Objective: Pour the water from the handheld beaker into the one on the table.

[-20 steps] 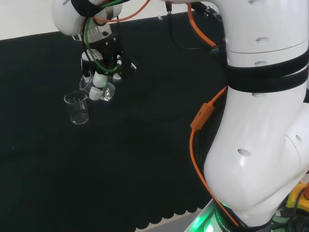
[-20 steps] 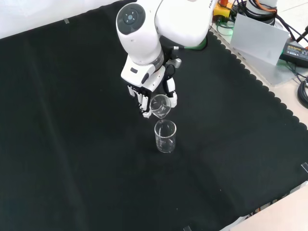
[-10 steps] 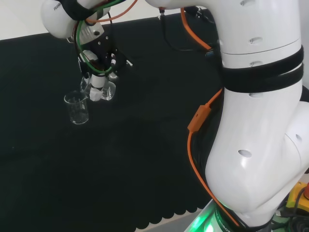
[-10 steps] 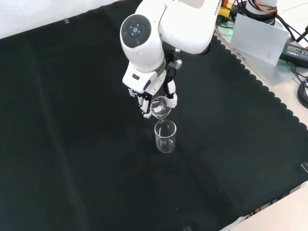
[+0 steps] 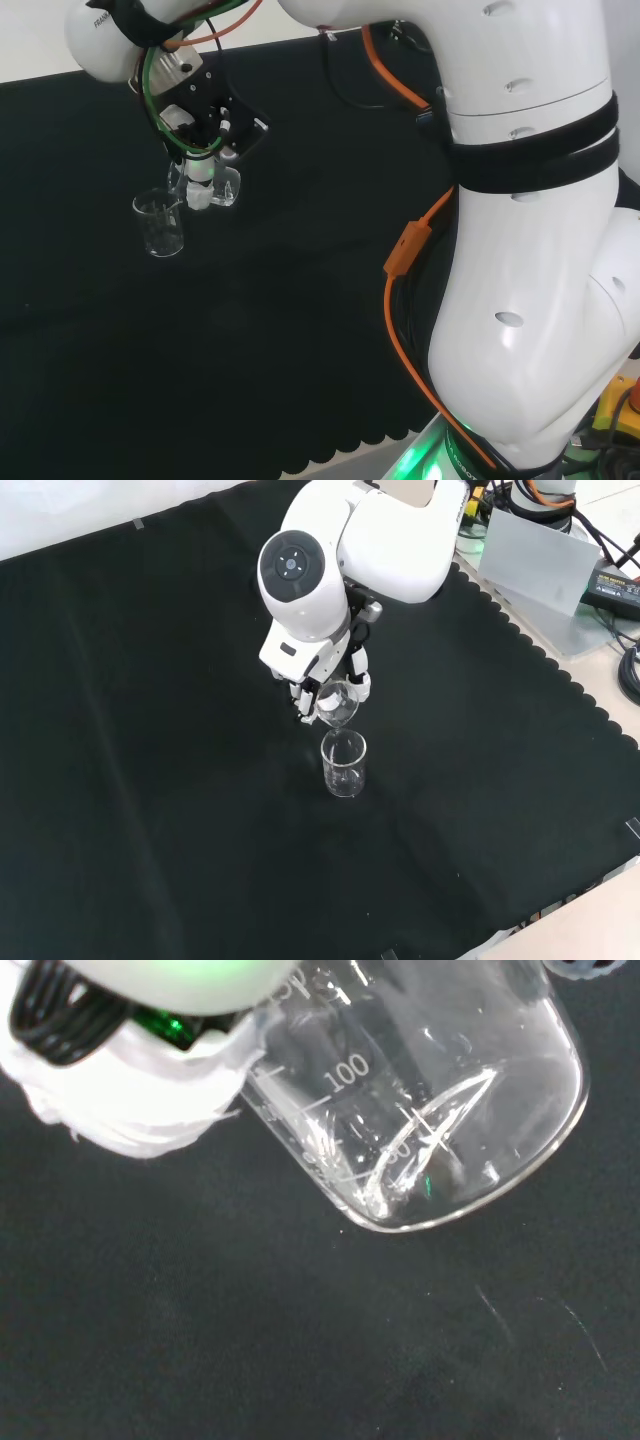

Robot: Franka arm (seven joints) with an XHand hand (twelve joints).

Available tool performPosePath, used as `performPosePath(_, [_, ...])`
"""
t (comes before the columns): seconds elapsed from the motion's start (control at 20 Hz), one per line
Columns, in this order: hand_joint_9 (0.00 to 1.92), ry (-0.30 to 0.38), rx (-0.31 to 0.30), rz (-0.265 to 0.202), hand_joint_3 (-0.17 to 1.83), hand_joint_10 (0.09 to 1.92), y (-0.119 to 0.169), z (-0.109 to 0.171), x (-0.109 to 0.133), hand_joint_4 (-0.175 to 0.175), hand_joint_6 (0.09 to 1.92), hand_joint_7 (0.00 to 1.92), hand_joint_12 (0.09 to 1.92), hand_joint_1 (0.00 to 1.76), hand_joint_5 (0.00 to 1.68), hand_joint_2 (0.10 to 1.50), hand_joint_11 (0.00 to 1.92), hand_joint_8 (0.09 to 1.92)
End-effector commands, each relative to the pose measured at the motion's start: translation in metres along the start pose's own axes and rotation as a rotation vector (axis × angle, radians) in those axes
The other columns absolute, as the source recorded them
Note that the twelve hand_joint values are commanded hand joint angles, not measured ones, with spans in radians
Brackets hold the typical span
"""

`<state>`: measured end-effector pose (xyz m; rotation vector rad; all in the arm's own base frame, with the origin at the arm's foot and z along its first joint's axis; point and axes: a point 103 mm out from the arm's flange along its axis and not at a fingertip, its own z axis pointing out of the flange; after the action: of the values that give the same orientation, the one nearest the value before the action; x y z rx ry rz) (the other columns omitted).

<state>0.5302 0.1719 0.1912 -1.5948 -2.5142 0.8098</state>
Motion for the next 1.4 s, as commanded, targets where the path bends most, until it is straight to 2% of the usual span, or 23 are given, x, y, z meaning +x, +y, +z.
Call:
performPosePath(0.05, [1.63, -0.033, 0.019, -0.002, 0.73, 0.09, -0.002, -0.003, 0.003, 0.041, 0.60, 1.67, 0.79, 1.17, 1.33, 0.60, 1.36, 0.09])
performPosePath(1.4, [1.63, -0.149, 0.110, -0.001, 0.75, 0.09, 0.002, -0.027, 0.025, 0.030, 0.62, 1.68, 0.78, 1.18, 1.33, 0.60, 1.36, 0.09])
